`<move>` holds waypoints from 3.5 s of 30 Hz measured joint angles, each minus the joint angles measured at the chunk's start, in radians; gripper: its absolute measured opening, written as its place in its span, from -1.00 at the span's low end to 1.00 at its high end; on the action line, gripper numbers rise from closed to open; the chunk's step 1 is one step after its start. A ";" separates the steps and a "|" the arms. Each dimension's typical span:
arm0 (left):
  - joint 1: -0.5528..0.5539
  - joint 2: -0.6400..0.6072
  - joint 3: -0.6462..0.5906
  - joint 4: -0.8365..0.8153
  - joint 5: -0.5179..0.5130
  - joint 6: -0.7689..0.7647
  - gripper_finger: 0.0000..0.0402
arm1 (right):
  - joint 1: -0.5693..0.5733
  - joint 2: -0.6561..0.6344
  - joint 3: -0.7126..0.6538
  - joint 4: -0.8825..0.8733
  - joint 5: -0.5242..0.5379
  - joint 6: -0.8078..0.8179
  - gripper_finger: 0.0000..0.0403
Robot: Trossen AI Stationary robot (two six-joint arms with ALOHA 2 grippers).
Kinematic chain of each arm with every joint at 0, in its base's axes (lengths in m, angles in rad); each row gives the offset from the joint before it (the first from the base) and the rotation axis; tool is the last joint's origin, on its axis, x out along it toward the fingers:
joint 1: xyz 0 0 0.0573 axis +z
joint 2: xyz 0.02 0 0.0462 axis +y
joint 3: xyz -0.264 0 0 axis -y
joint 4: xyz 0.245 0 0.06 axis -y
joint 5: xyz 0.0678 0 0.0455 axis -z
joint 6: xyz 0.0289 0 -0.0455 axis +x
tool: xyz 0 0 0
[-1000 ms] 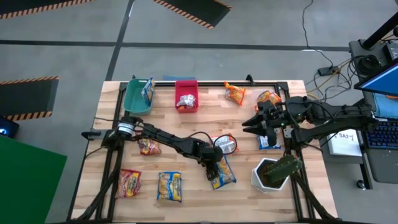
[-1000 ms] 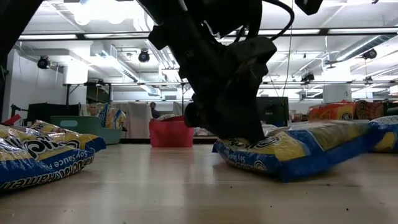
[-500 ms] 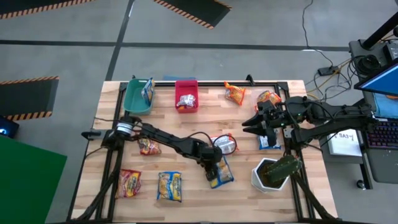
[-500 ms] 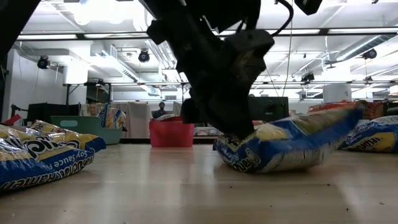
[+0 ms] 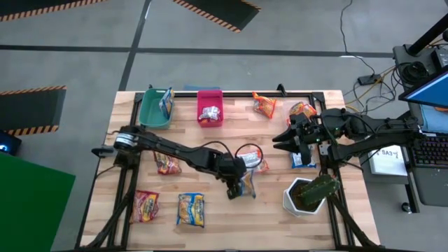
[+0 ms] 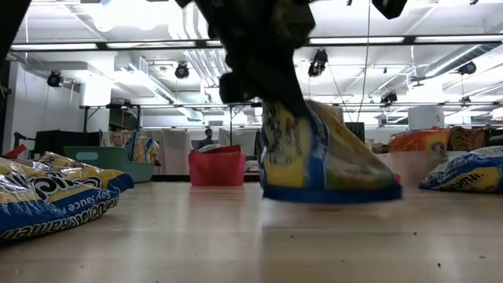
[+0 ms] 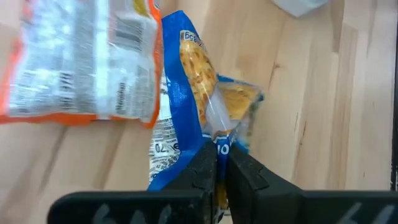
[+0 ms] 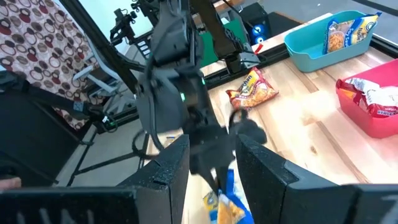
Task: Sort Maruchan noodles
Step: Put the blue noodle pack into the green bin
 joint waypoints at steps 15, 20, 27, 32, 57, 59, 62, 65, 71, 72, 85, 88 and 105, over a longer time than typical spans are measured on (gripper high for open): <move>0.001 -0.207 0.000 -0.087 -0.129 -0.014 -1.00 | 0.000 0.000 0.000 0.000 0.001 -0.023 -0.40; 0.010 -0.305 0.000 -0.167 -0.217 -0.022 -1.00 | 0.000 0.000 0.000 0.000 0.001 -0.027 -0.40; 0.046 -0.434 0.001 -0.367 -0.361 -0.086 -1.00 | 0.000 0.000 0.000 0.001 0.003 -0.035 -0.40; 0.094 -0.505 0.001 -0.557 -0.470 -0.163 -1.00 | 0.000 0.000 0.000 0.001 0.043 -0.031 -0.40; 0.981 -0.551 -0.008 -0.885 -0.766 0.272 -1.00 | -0.278 0.301 0.228 0.129 0.238 -0.032 -0.66; 1.036 -0.552 -0.014 -0.852 -0.760 0.317 -1.00 | -0.292 0.355 0.280 0.125 0.237 -0.063 -0.66; 1.077 -0.552 -0.018 -0.813 -0.706 0.368 -1.00 | -0.304 0.426 0.359 0.085 0.236 -0.095 -0.65; 1.084 -0.551 -0.027 -0.794 -0.652 0.398 -1.00 | -0.314 0.489 0.439 0.011 0.236 -0.113 -0.66; 1.084 -0.551 -0.085 -0.788 -0.649 0.416 -1.00 | -0.337 0.567 0.545 -0.100 0.236 -0.119 -0.65; 1.084 -0.551 -0.102 -0.788 -0.649 0.415 -1.00 | -0.342 0.574 0.554 -0.105 0.235 -0.121 -0.65; 1.061 -0.551 -0.226 -0.768 -0.703 0.365 -1.00 | -0.446 0.550 0.568 -0.105 0.189 -0.179 -0.69; 1.061 -0.552 -0.226 -0.760 -0.703 0.346 -1.00 | -0.456 0.546 0.568 -0.106 0.183 -0.181 -0.69; 1.060 -0.489 -0.229 -0.737 -0.614 0.197 -1.00 | -0.456 0.549 0.567 -0.108 0.179 -0.218 -0.69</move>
